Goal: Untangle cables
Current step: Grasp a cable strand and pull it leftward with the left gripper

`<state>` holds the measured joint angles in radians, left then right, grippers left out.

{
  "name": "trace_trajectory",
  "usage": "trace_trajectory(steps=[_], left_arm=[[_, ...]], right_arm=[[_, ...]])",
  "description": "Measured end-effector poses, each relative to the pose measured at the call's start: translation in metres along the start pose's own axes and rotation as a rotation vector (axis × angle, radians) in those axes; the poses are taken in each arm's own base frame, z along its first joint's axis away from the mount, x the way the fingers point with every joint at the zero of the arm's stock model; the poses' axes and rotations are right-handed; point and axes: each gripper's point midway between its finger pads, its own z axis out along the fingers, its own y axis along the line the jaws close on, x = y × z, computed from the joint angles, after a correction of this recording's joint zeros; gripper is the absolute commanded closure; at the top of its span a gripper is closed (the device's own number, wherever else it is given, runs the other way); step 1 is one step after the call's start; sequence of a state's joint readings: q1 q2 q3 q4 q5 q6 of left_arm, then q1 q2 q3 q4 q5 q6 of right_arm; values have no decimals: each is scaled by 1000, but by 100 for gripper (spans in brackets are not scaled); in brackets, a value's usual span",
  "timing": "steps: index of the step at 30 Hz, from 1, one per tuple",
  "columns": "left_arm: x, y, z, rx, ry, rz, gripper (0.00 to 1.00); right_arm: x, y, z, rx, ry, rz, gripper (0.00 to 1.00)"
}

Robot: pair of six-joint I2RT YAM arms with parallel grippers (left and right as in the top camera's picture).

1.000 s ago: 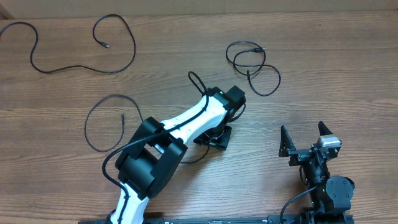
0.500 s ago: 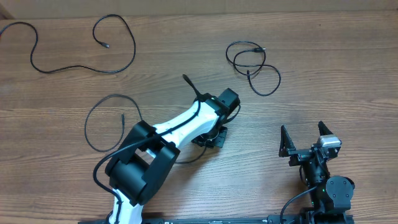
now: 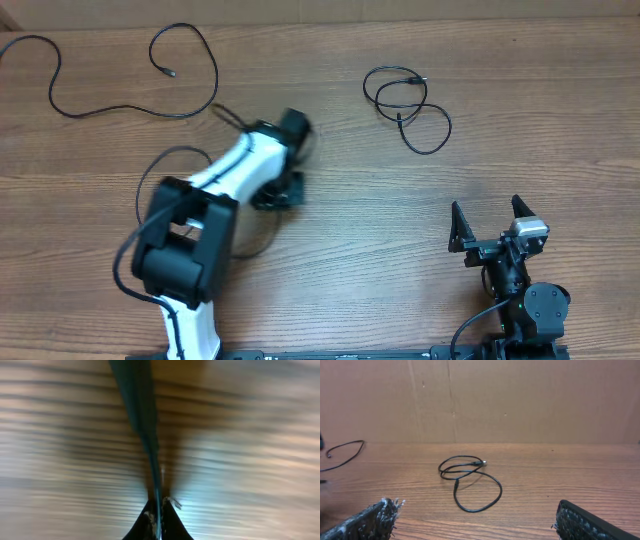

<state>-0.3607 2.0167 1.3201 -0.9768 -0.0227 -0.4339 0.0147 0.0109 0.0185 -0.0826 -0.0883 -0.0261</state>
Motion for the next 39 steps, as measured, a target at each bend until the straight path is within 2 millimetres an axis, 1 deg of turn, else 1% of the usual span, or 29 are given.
trace_trajectory(steps=[5, 7, 8, 9, 11, 13, 14, 17, 20, 21, 27, 34, 36, 39], left_arm=[[-7, 75, 2, -86, 89, -179, 96], [-6, 103, 2, -120, 136, -241, 96], [-6, 113, 1, -128, 154, -266, 96], [-8, 129, -2, -138, 177, -308, 96], [-11, 148, -15, -145, 199, -356, 96], [-27, 166, -37, -134, 160, -412, 96], [-34, 174, -47, -129, 141, -433, 96], [-45, 197, -76, -114, 99, -495, 96], [-50, 220, -94, -105, 68, -560, 96], [-50, 228, -98, -101, 63, -585, 96], [-44, 256, -99, -79, 67, -671, 96], [-46, 273, -98, -111, 37, -700, 96], [-47, 283, -97, -112, 23, -723, 96], [-46, 311, -95, -111, -9, -776, 96]], right_arm=[[0, 0, 0, 0, 0, 0, 0], [0, 0, 0, 1, 0, 0, 0], [0, 0, 0, 0, 1, 0, 0], [0, 0, 0, 0, 0, 0, 0], [0, 0, 0, 0, 0, 0, 0], [0, 0, 0, 0, 0, 0, 0], [0, 0, 0, 0, 0, 0, 0], [0, 0, 0, 0, 0, 0, 0], [0, 0, 0, 0, 0, 0, 0], [0, 0, 0, 0, 0, 0, 0], [0, 0, 0, 0, 0, 0, 0], [0, 0, 0, 0, 1, 0, 0], [0, 0, 0, 0, 1, 0, 0], [0, 0, 0, 0, 1, 0, 0]])
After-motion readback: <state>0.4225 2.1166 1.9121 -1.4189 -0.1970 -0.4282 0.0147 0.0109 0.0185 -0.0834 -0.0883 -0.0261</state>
